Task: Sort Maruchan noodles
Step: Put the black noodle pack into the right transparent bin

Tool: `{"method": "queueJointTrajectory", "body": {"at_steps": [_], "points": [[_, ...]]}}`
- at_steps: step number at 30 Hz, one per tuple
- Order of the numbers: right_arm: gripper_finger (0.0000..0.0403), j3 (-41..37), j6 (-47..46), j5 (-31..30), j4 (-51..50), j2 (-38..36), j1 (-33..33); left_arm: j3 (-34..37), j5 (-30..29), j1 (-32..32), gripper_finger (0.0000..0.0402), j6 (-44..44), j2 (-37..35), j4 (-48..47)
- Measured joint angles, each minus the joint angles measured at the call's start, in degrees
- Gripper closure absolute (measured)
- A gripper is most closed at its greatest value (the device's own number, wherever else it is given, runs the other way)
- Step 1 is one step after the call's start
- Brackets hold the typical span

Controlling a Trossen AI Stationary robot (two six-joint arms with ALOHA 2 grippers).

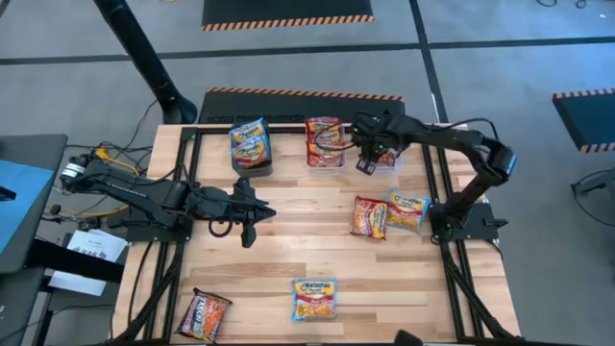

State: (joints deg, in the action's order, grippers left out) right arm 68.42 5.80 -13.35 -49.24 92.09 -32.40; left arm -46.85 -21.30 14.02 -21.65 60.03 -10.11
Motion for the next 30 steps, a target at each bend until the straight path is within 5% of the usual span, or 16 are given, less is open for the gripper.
{"method": "queueJointTrajectory", "body": {"at_steps": [20, 30], "points": [[0.0285, 0.0, -1.3, -1.3, 0.3, 10.9, -1.7, 0.0, -0.1, 0.0, 0.0402, 0.7, 0.0, -1.0], [0.0285, 0.0, -1.1, -2.2, -0.8, 8.3, 1.5, 0.0, -0.1, 0.0, 0.0401, 0.5, 0.0, -1.2]]}}
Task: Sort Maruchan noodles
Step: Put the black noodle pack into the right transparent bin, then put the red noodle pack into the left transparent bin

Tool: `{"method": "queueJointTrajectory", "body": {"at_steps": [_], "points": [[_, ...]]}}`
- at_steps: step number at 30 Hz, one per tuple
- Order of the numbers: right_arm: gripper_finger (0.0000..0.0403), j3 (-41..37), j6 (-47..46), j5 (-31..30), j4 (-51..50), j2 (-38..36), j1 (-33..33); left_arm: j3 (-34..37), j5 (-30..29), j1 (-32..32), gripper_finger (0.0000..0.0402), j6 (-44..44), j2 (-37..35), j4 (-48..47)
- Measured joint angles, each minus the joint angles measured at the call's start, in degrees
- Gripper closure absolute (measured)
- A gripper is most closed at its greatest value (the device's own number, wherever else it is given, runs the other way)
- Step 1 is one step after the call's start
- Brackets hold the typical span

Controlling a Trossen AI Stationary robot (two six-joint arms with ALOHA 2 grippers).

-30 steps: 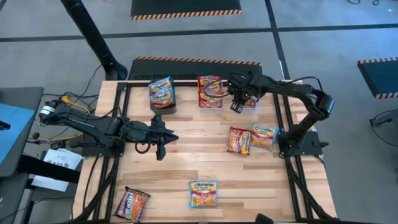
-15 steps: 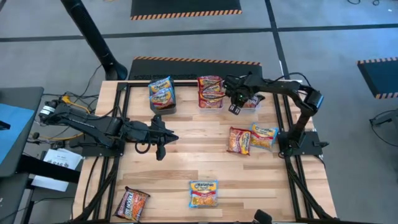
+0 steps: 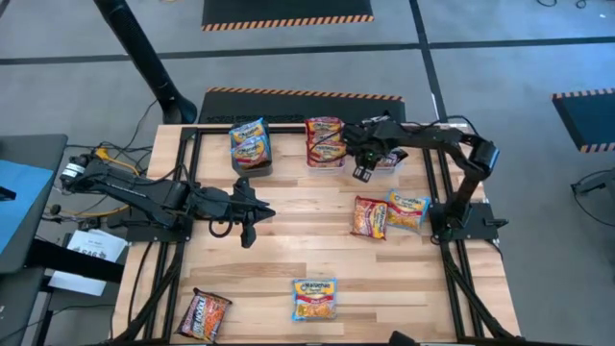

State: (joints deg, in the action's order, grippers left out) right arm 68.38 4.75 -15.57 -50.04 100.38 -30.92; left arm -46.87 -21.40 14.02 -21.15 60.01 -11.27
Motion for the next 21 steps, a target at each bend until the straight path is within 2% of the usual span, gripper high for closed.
{"method": "queueJointTrajectory", "body": {"at_steps": [12, 21], "points": [[0.0285, 0.0, -5.0, -0.6, -5.3, -11.1, 3.2, 0.0, 0.1, 0.0, 0.0401, -0.1, 0.0, -1.1], [0.0285, 0.0, -15.5, 10.2, -13.0, -17.1, 10.1, 0.0, 0.1, 0.0, 0.0401, 0.2, 0.0, -2.0]]}}
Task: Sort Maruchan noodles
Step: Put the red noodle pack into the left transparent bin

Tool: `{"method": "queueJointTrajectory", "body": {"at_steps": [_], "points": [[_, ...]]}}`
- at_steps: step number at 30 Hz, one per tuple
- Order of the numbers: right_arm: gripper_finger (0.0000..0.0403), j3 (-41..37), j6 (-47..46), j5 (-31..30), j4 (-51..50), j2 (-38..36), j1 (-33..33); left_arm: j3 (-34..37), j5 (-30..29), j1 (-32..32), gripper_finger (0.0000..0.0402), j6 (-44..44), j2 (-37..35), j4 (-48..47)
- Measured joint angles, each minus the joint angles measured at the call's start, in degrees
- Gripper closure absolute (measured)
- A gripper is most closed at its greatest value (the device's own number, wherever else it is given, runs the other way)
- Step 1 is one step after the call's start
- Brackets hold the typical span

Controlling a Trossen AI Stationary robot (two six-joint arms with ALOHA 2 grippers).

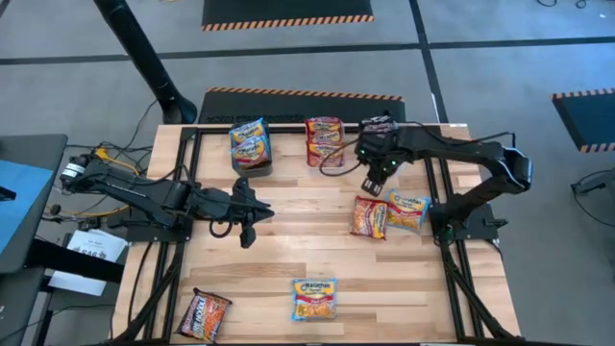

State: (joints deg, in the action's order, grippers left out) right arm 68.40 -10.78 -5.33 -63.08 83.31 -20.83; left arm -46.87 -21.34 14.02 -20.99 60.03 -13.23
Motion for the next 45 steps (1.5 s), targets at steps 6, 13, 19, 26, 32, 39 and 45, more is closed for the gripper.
{"method": "queueJointTrajectory", "body": {"at_steps": [6, 13, 19, 26, 32, 39, 45], "points": [[0.0285, 0.0, -7.7, 6.7, -1.6, -1.7, 6.4, 0.0, 0.0, 0.0, 0.0402, 0.4, 0.0, -0.4], [0.0279, 0.0, -15.3, 8.6, -7.2, -1.4, 14.3, 0.0, 0.0, 0.0, 0.0401, 0.4, 0.0, -0.4], [0.024, 0.0, -25.1, 8.2, -8.3, -1.4, 19.6, 0.0, 0.0, 0.0, 0.0401, 0.4, 0.0, -0.7], [0.0183, -1.7, -41.8, 6.0, -5.3, -1.4, 23.8, 0.0, 0.0, 0.0, 0.0401, 0.4, 0.0, -0.7], [0.0168, -5.6, -50.2, 5.4, 1.9, -1.4, 25.8, 0.0, 0.0, 0.0, 0.0401, 0.4, 0.0, -1.4], [0.0168, -8.9, -55.3, 3.6, 5.3, -1.4, 25.6, 0.0, 0.0, 0.0, 0.0401, 0.5, 0.0, -1.5], [0.0168, -12.0, -59.3, 0.8, 6.4, -1.4, 25.6, 0.0, 0.0, 0.0, 0.0401, 1.3, 0.0, -1.5]]}}
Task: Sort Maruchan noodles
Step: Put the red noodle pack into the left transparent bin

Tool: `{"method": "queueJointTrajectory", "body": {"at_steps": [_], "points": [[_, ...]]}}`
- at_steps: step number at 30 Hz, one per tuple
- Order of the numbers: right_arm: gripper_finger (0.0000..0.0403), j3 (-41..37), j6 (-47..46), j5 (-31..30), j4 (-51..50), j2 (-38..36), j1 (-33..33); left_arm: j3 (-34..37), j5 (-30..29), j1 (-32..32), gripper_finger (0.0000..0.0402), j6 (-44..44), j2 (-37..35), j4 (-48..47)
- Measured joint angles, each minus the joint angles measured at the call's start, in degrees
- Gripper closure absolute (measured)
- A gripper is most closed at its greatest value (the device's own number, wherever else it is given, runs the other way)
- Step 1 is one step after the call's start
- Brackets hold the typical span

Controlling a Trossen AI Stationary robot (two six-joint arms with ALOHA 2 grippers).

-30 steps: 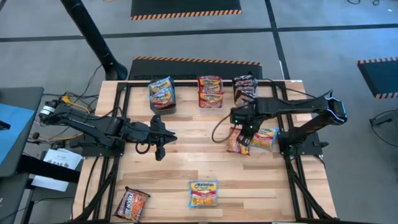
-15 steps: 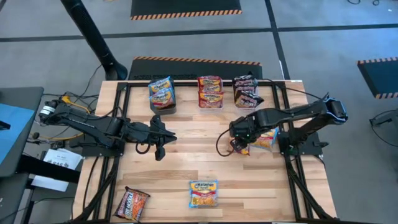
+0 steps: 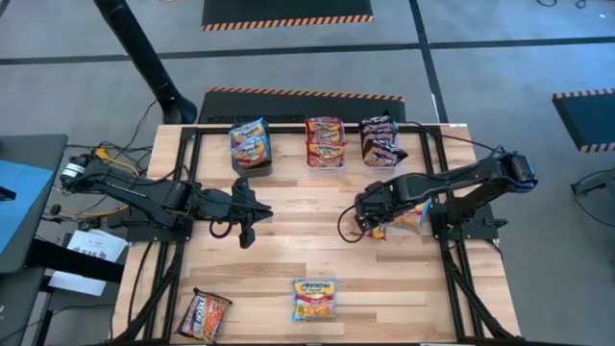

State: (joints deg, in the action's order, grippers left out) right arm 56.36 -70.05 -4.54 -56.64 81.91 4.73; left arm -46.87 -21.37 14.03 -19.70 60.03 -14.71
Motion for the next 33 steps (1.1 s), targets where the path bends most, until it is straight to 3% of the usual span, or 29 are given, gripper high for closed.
{"method": "queueJointTrajectory", "body": {"at_steps": [25, 29, 33], "points": [[0.0172, -1.5, 7.6, 0.1, 5.0, 13.6, -3.0, 0.0, 0.1, 0.0, 0.0401, -2.5, 0.0, -1.4], [0.021, -1.6, 7.6, 0.2, 5.8, 13.7, -3.0, 0.0, 0.1, 0.0, 0.0401, -2.6, 0.0, -1.4], [0.0286, -1.7, 8.0, 0.5, 6.9, 13.7, -3.0, 0.0, 0.1, 0.0, 0.0401, -2.6, 0.0, -1.3]]}}
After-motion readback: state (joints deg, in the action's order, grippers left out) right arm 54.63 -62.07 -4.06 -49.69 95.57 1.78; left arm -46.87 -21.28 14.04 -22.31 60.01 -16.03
